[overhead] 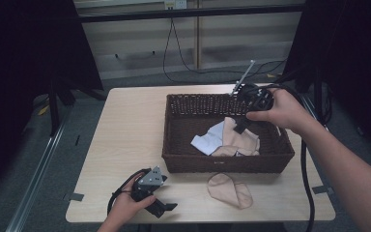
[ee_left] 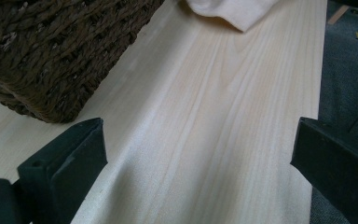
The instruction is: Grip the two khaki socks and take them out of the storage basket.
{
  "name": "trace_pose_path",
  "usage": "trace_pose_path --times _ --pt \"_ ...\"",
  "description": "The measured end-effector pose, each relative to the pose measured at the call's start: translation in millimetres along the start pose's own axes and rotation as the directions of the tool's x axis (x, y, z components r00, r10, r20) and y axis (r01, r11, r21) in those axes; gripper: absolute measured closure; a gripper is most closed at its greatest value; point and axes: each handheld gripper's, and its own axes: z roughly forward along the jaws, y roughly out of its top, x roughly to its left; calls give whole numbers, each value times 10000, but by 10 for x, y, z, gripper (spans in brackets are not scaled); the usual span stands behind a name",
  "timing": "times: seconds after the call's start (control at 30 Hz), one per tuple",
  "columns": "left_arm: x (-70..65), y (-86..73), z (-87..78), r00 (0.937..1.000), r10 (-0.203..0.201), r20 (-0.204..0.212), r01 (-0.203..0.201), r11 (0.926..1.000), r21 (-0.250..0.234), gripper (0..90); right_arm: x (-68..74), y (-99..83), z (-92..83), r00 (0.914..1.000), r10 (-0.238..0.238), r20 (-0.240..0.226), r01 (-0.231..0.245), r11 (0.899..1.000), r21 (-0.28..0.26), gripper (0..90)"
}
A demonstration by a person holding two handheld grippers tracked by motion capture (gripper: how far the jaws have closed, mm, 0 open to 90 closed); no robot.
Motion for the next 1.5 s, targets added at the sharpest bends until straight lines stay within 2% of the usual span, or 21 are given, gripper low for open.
trace_pose_path --times 0.23,0.4,0.63,0.73,0.77,0.87,1.03,1.07,1.17,1.2,1.37,1.4,1.43,1.5 --pt "-4 -1 7 10000 -35 -23 35 10000 -37 26 143 -54 2 9989 -415 -195 416 9991 31 800" --pt "-4 3 3 10000 -29 -39 29 10000 70 26 236 -94 71 9969 -691 -369 696 9975 107 799" --pt "-4 -3 11 10000 -53 -33 53 10000 -52 26 300 -141 167 9953 -779 -569 794 9965 263 798" --pt "-5 1 8 10000 -29 -71 30 10000 75 26 330 -161 204 9956 -748 -561 770 9963 385 797" --pt "-6 -3 16 10000 -52 -46 52 10000 -16 26 323 -171 220 9938 -948 -584 967 9948 305 797" --pt "-8 -2 15 10000 -53 -43 53 10000 -2 26 350 -187 258 9942 -856 -648 881 9954 368 797" --pt "-6 2 8 10000 -43 -60 43 10000 38 26 380 -213 369 9938 -881 -672 909 9950 410 795" --pt "-6 2 6 10000 -44 -79 44 10000 46 26 376 -221 391 9914 -1095 -712 1123 9930 367 795" --pt "-8 1 5 10000 -62 -74 62 10000 46 26 429 -234 457 9928 -983 -681 1017 9936 487 795" --pt "-8 2 6 9999 -70 -74 70 10000 41 26 448 -247 514 9905 -1206 -662 1239 9911 485 795" --pt "-11 -3 10 10000 -94 -30 94 9999 -48 26 479 -266 630 9917 -1110 -644 1147 9918 567 795" --pt "-9 -3 10 10000 -78 -18 78 9999 -68 26 479 -271 659 9901 -1242 -656 1283 9898 625 795" --pt "-9 -3 8 10000 -73 -25 73 10000 -56 26 497 -274 684 9919 -1117 -610 1155 9913 628 794" --pt "-6 -4 7 10000 -58 -39 57 10000 -55 26 496 -283 738 9919 -1177 -470 1204 9909 594 789"
